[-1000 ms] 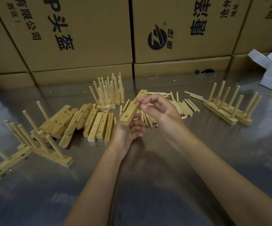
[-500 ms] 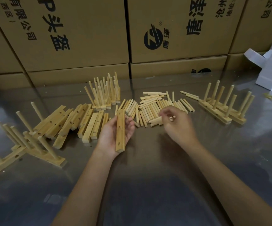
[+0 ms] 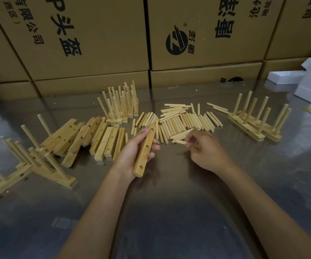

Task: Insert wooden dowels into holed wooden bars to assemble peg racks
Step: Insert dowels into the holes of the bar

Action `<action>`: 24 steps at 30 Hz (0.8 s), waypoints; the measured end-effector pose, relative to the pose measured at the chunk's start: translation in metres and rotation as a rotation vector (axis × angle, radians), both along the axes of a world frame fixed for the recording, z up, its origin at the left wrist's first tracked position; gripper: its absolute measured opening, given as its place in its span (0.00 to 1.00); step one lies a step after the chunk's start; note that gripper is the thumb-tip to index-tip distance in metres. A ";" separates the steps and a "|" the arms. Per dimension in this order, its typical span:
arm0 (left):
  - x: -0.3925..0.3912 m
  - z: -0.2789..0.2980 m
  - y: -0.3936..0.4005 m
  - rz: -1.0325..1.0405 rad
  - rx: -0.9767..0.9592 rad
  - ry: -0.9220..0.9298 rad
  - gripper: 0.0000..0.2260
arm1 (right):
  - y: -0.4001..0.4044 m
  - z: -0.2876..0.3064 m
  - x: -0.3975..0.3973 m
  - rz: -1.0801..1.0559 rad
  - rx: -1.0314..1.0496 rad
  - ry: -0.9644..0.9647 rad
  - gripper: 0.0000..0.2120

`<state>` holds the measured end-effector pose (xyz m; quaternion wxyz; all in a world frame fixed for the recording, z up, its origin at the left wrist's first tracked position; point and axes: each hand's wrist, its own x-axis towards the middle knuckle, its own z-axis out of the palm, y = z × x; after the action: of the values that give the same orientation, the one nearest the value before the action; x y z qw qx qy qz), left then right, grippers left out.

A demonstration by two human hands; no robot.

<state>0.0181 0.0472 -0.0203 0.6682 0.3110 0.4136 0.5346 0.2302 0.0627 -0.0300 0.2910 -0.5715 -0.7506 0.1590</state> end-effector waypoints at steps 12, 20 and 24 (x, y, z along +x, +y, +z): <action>0.009 -0.002 -0.004 -0.139 0.125 0.230 0.14 | -0.025 0.013 -0.028 0.125 0.255 0.100 0.07; 0.007 -0.004 -0.006 -0.204 0.169 0.379 0.11 | -0.025 0.013 -0.027 0.073 0.236 0.000 0.02; 0.004 -0.007 -0.004 -0.210 0.183 0.421 0.13 | -0.027 0.007 -0.034 0.047 0.198 0.051 0.03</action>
<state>0.0222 0.0427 -0.0270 0.5882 0.5161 0.4589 0.4208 0.1963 0.0355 -0.0228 0.3612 -0.5179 -0.7683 0.1053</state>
